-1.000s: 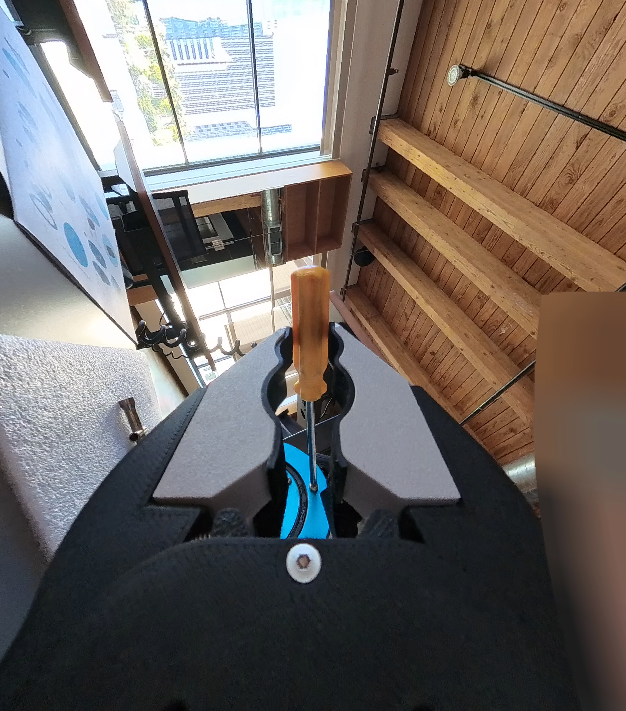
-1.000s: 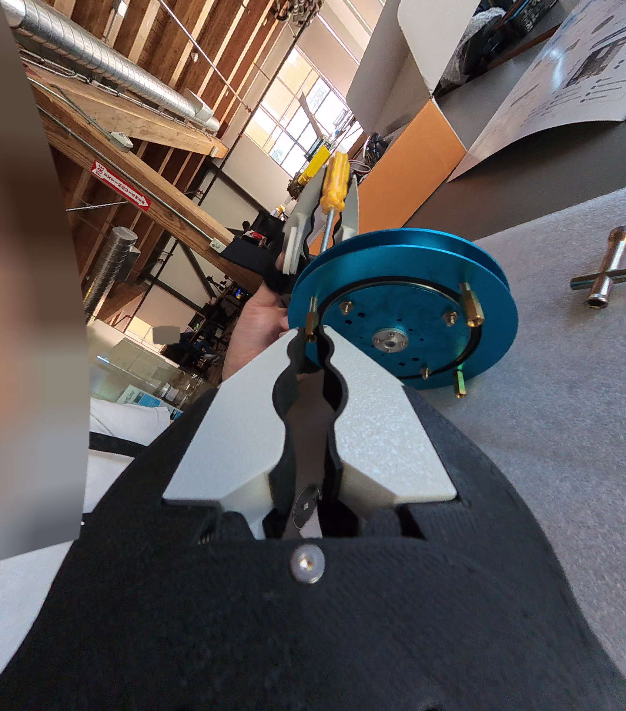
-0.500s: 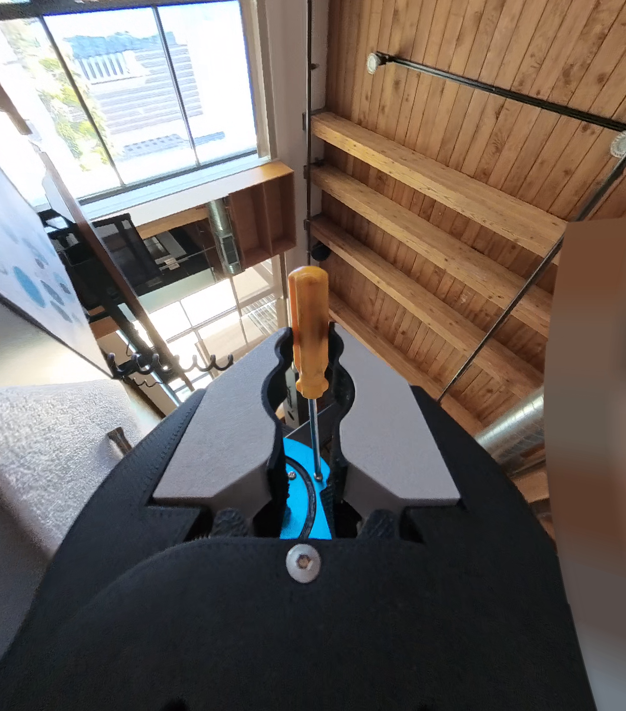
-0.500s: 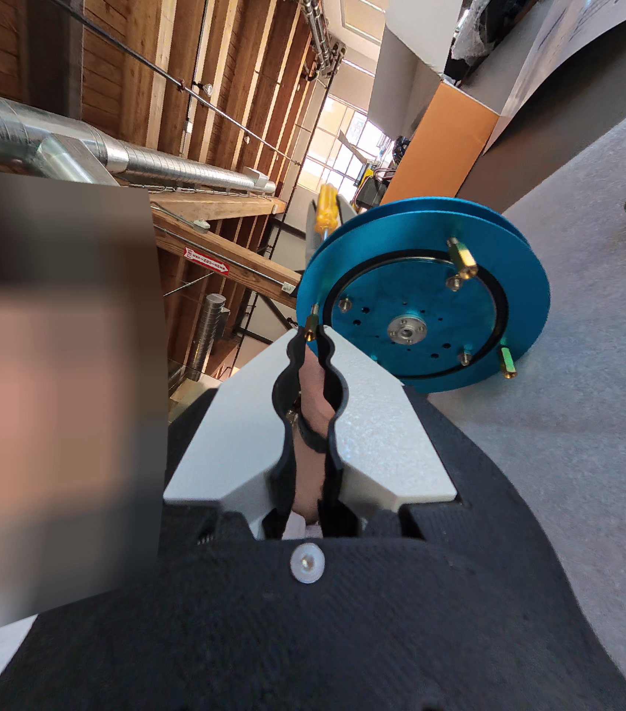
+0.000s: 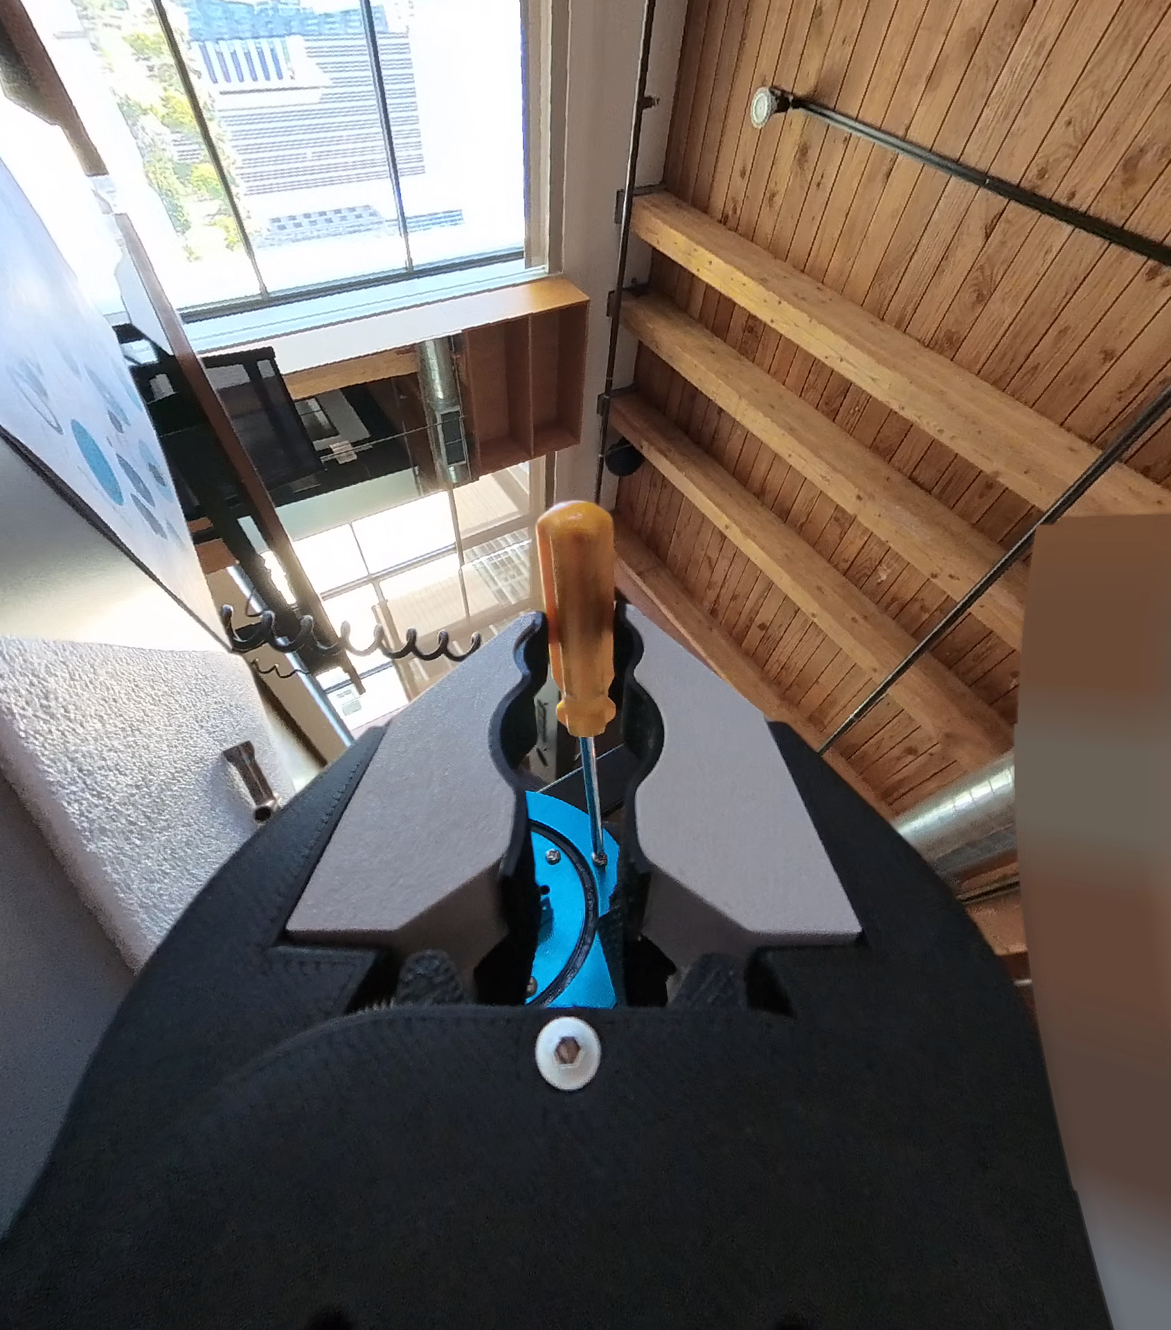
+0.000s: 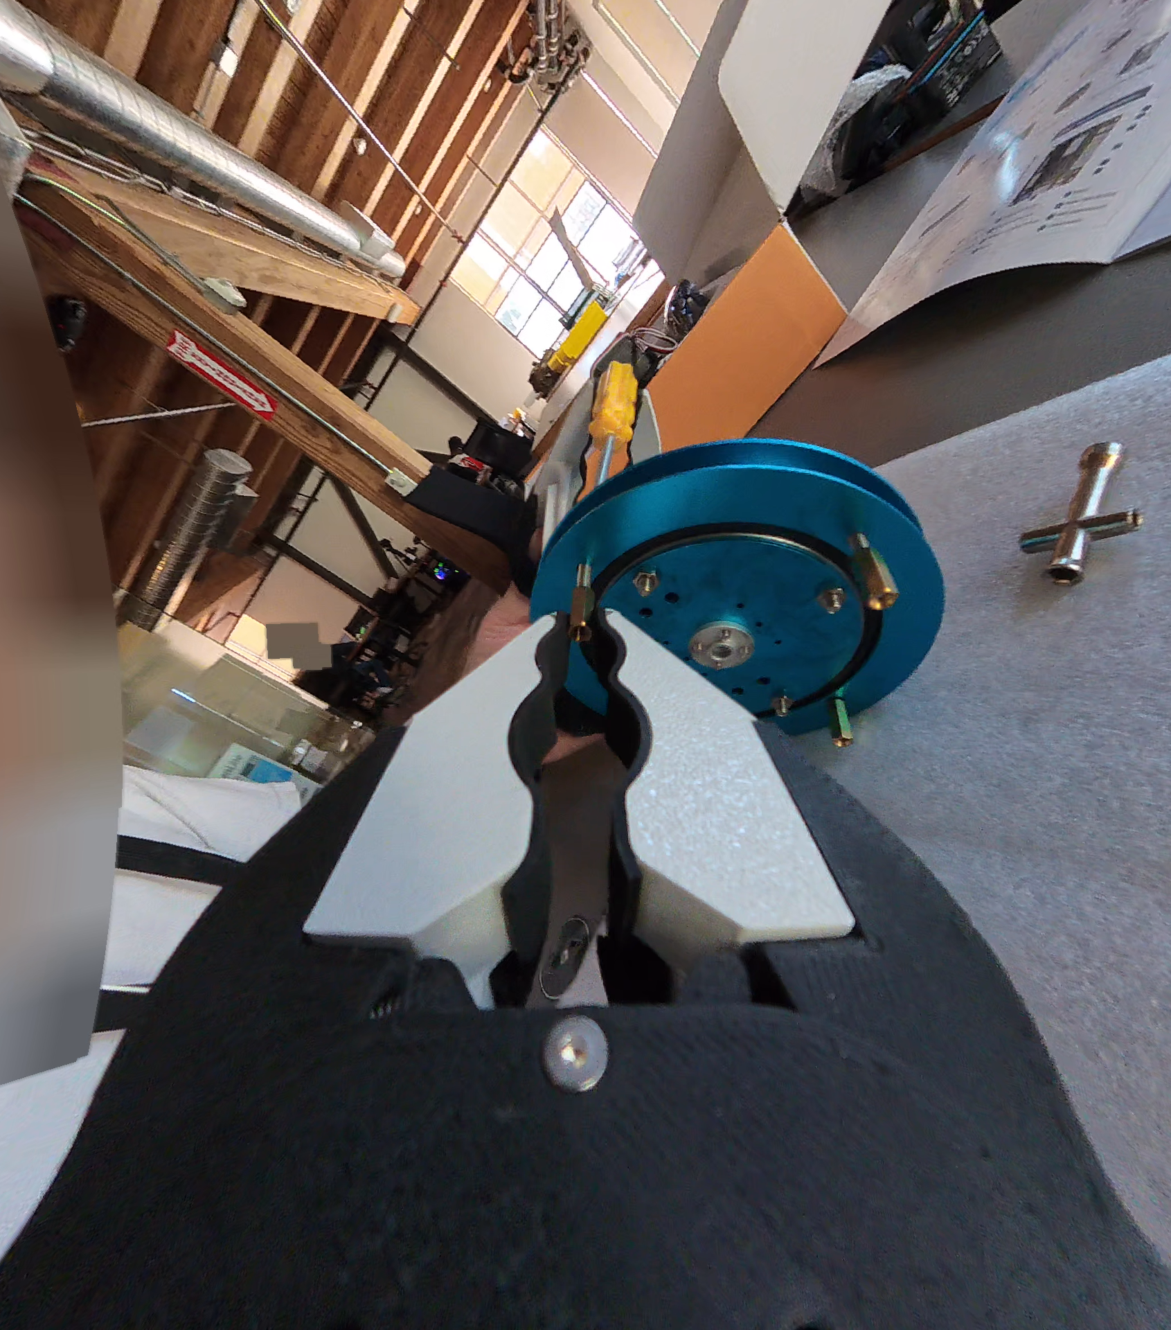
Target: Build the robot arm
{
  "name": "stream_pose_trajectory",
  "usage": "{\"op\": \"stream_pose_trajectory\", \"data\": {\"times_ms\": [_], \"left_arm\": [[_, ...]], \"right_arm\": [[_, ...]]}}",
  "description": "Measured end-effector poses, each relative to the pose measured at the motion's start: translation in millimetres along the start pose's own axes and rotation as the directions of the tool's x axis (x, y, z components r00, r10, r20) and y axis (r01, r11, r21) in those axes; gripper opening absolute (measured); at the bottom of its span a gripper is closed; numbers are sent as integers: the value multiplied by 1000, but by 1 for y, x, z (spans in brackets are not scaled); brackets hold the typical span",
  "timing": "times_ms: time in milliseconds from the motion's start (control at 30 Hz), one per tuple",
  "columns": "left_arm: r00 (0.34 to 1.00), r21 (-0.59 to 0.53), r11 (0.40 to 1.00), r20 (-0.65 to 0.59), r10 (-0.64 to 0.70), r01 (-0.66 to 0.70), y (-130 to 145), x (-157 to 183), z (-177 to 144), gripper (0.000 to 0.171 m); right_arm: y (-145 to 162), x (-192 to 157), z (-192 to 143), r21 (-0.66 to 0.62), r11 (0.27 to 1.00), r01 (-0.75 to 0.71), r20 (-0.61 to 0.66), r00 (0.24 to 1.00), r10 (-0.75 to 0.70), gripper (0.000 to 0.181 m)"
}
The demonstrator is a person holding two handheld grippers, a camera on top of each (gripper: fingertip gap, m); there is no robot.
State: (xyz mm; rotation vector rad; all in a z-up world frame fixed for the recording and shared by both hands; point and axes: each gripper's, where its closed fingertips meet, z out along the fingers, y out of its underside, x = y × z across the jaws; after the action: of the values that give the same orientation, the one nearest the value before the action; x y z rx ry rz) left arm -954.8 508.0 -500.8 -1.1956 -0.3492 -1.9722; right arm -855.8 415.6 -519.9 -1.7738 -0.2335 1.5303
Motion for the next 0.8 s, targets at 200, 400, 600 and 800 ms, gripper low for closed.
{"op": "stream_pose_trajectory", "data": {"times_ms": [200, 400, 600, 800], "left_arm": [[996, -62, 997, 68, 49, -45, 1, -6, 3, 15], [961, -33, 991, 249, -121, 133, -1, -41, -9, 16], [875, -85, 993, 482, -31, 82, -6, -65, -18, 16], [786, -276, 961, 588, 192, -28, -4, -74, -33, 57]], "right_arm": [[1, 1, -1, -20, 999, 35, -23, 999, -35, 4], [0, 2, -1, -19, 1000, 21, -7, 1000, -21, 3], [4, -1, 3, -61, 996, 65, -13, 998, -66, 3], [4, -1, 4, -65, 995, 80, -9, 997, -81, 3]]}}
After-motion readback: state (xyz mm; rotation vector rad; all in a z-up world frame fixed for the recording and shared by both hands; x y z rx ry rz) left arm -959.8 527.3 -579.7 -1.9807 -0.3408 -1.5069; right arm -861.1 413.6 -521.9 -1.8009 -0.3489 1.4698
